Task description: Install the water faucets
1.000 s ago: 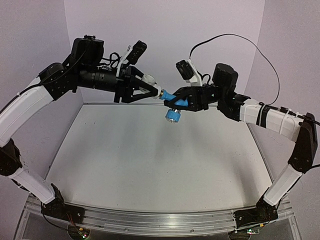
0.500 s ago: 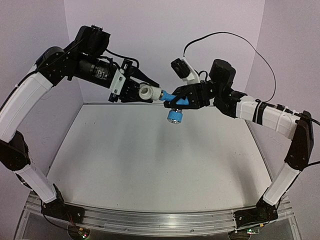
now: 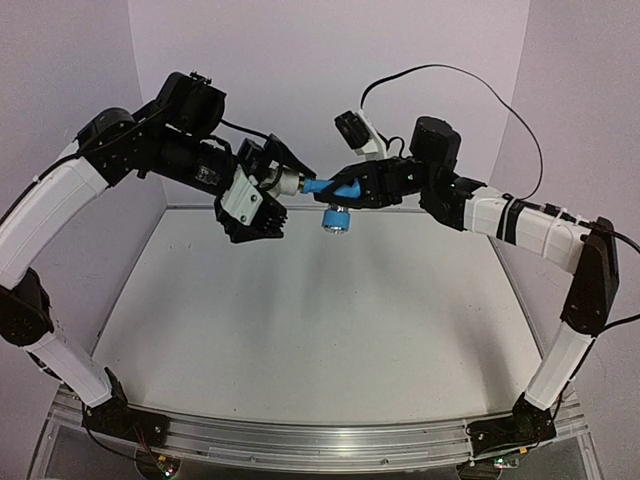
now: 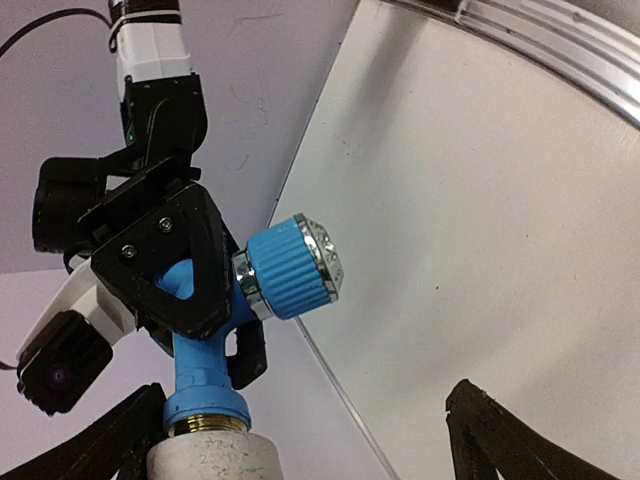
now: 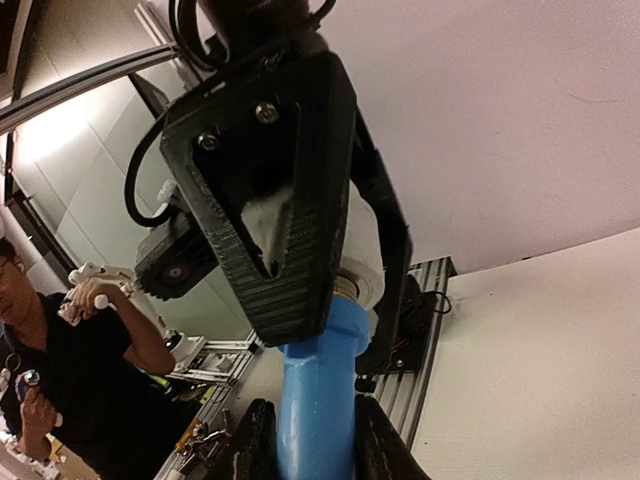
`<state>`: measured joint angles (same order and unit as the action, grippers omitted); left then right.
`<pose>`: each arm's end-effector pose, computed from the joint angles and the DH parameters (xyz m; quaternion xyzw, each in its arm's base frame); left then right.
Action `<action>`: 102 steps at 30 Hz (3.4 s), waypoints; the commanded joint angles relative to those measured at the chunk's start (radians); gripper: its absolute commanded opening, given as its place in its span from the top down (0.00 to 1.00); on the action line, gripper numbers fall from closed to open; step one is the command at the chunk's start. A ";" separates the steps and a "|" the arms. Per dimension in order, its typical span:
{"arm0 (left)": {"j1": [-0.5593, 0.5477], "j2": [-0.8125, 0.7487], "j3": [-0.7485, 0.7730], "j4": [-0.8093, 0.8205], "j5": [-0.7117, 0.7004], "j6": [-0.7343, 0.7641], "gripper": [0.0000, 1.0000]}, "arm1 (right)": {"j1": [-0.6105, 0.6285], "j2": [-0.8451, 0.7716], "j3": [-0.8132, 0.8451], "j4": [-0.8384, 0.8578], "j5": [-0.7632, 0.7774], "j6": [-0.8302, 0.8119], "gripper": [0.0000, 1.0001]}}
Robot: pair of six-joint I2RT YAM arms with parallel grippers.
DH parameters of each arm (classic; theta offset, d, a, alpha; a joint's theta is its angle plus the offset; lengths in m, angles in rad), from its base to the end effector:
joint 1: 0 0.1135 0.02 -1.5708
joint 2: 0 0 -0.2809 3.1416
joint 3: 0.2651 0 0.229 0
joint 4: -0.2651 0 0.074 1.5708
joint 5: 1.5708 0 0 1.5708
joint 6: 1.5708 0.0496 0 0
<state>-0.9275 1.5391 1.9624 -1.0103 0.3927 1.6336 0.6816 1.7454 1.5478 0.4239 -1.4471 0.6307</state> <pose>0.1574 -0.2416 0.4734 0.8547 0.1591 -0.0012 0.4941 0.2605 0.2747 0.4236 -0.5297 0.4534 0.6844 0.2131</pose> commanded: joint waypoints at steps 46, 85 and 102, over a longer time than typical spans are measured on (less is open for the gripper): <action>0.265 0.086 -0.240 0.700 0.588 -2.372 0.22 | -0.079 -0.268 -0.193 -0.200 0.374 -0.683 1.00; 0.190 -0.196 -0.347 0.393 0.297 0.061 0.06 | -0.082 0.030 0.065 0.136 0.128 0.141 1.00; 0.238 -0.194 -0.189 0.600 -0.262 -2.541 0.06 | -0.114 -0.134 -0.066 -0.304 0.448 -0.579 1.00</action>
<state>-0.7104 1.3097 1.6970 -0.2472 0.2804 -0.1391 0.5632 1.6699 1.4847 0.1540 -1.1278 0.2395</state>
